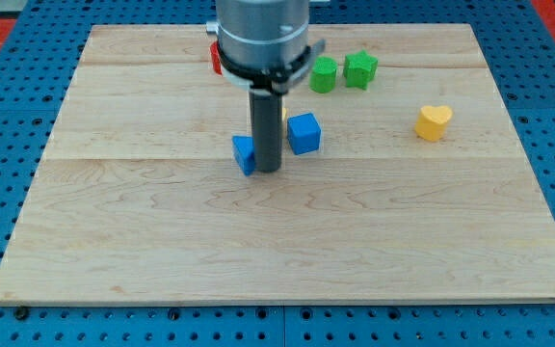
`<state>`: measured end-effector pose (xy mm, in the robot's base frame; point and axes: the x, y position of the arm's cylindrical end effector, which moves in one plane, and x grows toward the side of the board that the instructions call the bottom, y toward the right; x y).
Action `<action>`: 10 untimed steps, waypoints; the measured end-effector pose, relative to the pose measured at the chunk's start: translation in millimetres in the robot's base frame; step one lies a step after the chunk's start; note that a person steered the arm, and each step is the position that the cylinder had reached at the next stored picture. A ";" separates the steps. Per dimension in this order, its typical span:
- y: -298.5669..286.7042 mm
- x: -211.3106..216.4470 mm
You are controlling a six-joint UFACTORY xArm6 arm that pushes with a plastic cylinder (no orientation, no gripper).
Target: Move the yellow heart and green star at the center
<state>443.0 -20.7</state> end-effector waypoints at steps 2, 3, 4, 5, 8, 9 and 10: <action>12.1 56.2; 129.6 58.1; 224.6 35.6; 291.7 17.3; 194.5 -58.8; 115.9 -58.8; 92.6 -60.3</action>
<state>382.7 72.0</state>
